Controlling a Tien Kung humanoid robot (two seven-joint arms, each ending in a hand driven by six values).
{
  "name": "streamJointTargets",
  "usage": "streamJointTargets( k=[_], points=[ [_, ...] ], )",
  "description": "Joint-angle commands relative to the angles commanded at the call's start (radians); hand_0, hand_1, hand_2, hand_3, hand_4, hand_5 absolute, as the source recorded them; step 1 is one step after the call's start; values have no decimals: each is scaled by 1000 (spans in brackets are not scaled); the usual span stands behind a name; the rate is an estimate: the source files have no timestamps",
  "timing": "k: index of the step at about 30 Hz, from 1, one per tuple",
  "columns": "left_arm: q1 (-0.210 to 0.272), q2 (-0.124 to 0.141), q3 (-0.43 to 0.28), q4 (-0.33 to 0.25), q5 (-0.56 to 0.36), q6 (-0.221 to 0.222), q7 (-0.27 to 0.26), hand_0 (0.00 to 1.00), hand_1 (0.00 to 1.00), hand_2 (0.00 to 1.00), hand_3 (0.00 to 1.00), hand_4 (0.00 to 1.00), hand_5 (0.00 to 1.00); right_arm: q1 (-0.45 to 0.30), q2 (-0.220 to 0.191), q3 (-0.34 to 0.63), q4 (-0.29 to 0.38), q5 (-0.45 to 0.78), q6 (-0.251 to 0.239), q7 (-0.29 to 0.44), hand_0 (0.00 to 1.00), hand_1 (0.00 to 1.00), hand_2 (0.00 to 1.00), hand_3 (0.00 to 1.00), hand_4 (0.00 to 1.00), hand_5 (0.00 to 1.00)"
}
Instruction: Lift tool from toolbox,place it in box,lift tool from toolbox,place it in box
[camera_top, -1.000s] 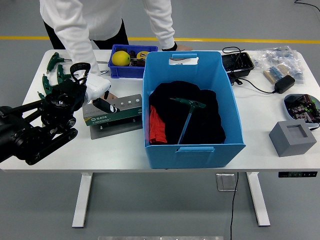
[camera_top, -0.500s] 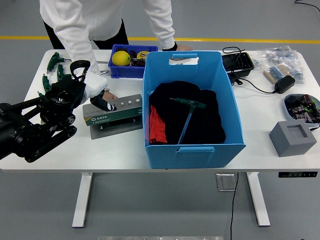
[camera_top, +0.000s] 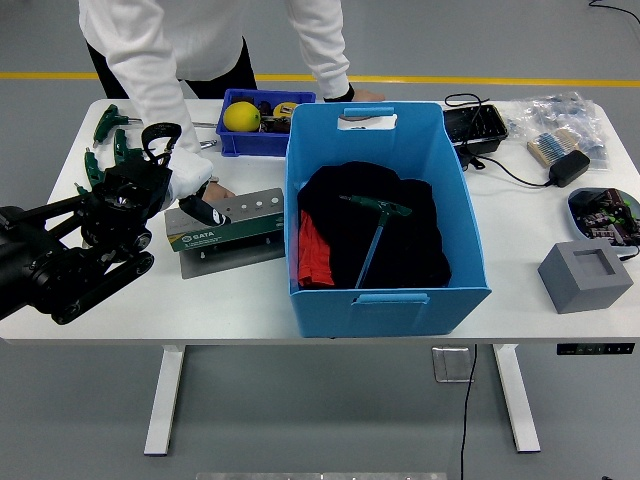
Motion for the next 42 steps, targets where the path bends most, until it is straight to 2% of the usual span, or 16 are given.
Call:
streamJointTargets(
  k=[1,6,7,12,13,18,19,24,25,30,31,36,37,42],
  points=[
    [-1,0,1,3,1,1,-1,714,517,419,315,896,834,1,0,-1,0,1,0,0,670,653,731,573,772,714],
    [-3,0,7,14,5,10,-10,714,517,419,315,896,834,2,0,-1,0,4,-1,1,670,653,731,573,772,714],
    [-3,0,8,15,6,12,-12,689,425,337,302,895,834,2,0,-1,0,4,-1,1,670,652,731,573,771,714],
    [-4,-2,10,26,5,15,-18,689,425,337,302,895,834,2,1,0,0,0,-1,0,670,652,731,573,771,714],
    [-3,-2,10,29,5,13,-18,637,356,273,284,895,832,2,1,0,0,0,0,0,670,652,731,574,771,715],
    [-1,-1,11,41,4,12,-24,637,356,273,284,895,832,3,0,-1,-1,0,0,0,670,652,731,574,771,715],
    [-1,-1,10,46,5,14,-26,578,295,231,260,897,821,3,0,-1,-1,0,0,0,670,652,731,574,772,713],
    [-1,0,7,60,5,24,-34,578,295,231,260,897,821,4,0,-2,-1,2,-1,1,670,652,731,574,772,713],
    [-1,-1,7,63,5,28,-36,463,249,209,243,900,793,4,0,-2,-1,2,-1,1,670,653,731,574,772,713],
    [2,-2,7,85,9,71,-62,463,249,209,243,900,793,5,0,-3,-1,4,-1,1,670,653,731,574,772,713],
    [3,-2,8,88,10,78,-67,403,199,175,203,930,667,5,0,-3,-1,5,-1,2,670,653,731,574,772,714],
    [9,-4,10,116,16,121,-95,403,199,175,203,930,667,4,1,-5,-1,8,-2,3,670,653,731,574,772,714],
    [9,-4,10,119,17,126,-99,328,134,138,166,951,550,4,1,-4,-2,8,-2,3,671,654,731,574,771,716],
    [16,-4,13,139,25,170,-122,328,134,138,166,951,550,1,2,-2,-2,6,-2,2,671,654,731,574,771,716]
  ],
)
